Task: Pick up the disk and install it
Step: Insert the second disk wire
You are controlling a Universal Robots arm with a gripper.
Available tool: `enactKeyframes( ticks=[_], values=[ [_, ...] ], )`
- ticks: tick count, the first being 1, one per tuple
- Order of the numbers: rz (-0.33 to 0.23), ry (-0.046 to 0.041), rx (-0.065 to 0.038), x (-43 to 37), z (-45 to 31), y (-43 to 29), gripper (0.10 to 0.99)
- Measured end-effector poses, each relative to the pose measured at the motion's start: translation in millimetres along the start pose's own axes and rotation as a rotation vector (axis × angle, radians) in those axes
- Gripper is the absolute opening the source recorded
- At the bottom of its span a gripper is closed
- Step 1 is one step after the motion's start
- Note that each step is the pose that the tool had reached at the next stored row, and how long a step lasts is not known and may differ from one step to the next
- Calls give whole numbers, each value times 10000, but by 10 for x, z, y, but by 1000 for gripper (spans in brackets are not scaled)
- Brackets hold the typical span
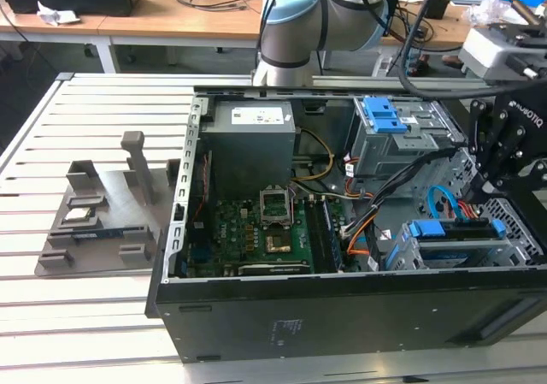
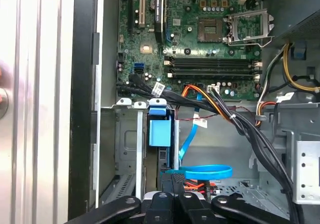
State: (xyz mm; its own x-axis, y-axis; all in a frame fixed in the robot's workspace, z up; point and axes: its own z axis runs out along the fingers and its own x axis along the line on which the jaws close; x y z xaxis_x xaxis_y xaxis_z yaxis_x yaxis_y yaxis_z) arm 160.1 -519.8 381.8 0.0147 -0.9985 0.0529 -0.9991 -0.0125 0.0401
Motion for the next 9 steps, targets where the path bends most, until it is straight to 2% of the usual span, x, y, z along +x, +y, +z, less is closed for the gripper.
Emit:
enactKeyframes(
  ticks=[3,9],
  values=[
    [0,0,0,3,-83,3,106],
    [-1,-1,0,4,-93,4,106]
  ],
)
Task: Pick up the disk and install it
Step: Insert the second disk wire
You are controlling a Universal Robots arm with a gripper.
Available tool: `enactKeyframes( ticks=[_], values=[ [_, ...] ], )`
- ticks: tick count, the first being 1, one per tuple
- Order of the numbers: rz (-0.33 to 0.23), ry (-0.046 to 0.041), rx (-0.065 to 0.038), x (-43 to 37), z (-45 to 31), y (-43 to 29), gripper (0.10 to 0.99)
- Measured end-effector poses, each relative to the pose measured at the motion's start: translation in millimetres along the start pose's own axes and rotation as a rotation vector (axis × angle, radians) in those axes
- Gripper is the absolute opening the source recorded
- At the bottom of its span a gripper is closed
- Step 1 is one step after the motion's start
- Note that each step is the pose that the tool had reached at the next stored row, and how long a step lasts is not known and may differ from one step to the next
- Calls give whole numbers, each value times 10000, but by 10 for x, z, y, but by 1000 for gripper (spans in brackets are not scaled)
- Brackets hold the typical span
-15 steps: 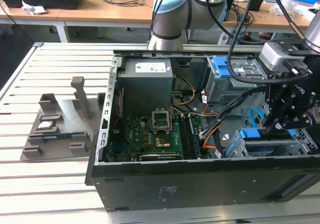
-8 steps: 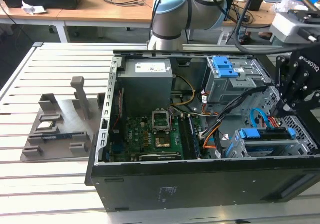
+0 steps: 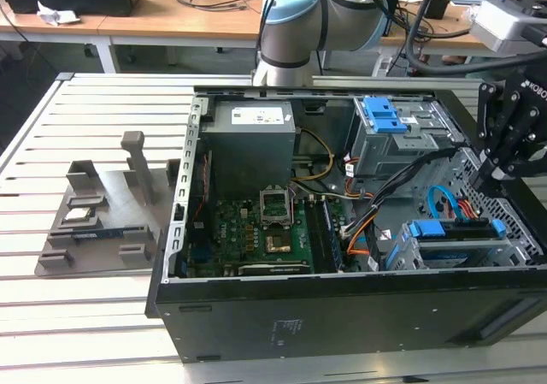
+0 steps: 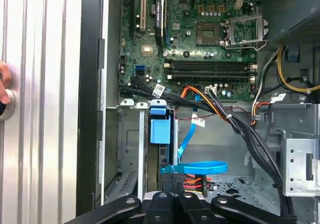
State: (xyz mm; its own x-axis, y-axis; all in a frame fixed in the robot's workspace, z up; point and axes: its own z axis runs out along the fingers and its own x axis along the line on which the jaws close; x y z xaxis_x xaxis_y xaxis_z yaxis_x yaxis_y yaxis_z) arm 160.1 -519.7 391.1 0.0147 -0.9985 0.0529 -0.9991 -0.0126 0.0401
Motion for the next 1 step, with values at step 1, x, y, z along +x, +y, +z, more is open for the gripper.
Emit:
enactKeyframes(
  ticks=[1],
  values=[
    [0,0,1,0,0,0,106]
  ],
)
